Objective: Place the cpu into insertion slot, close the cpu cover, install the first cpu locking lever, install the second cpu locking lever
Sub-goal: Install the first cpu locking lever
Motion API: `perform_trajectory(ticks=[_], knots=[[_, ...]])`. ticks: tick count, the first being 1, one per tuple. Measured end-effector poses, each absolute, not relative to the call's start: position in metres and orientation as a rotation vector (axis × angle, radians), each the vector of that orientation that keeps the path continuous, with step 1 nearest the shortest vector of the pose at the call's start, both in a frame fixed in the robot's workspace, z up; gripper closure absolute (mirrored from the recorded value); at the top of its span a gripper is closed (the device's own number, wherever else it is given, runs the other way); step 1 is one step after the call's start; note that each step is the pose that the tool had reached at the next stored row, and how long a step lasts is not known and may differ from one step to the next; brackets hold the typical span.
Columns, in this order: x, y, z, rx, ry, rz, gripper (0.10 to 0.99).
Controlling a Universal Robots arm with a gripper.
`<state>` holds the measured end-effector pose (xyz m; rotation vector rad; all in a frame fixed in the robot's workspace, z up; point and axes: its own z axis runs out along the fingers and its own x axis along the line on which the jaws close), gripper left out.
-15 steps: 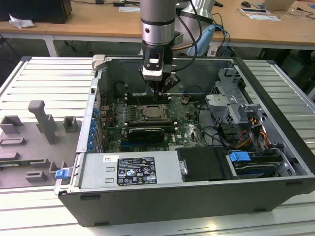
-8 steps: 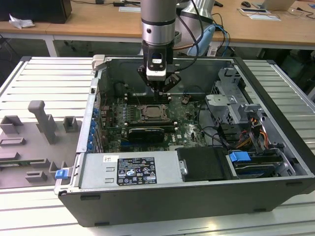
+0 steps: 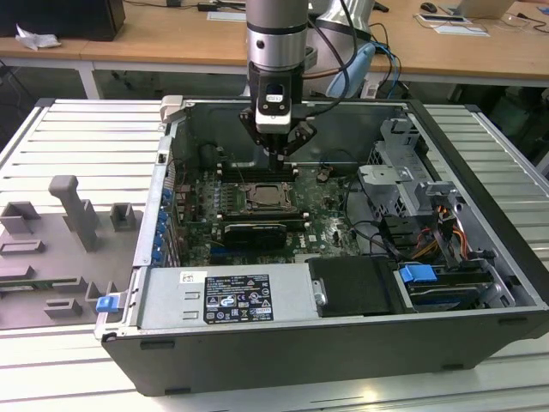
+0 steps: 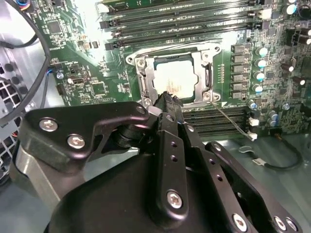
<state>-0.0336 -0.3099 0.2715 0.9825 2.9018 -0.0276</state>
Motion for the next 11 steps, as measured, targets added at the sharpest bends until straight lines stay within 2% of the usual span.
perform_trajectory(ticks=[11], knots=[[-0.0336, -0.3099, 0.2712, 0.705, 2.996, -0.05, 0.98]])
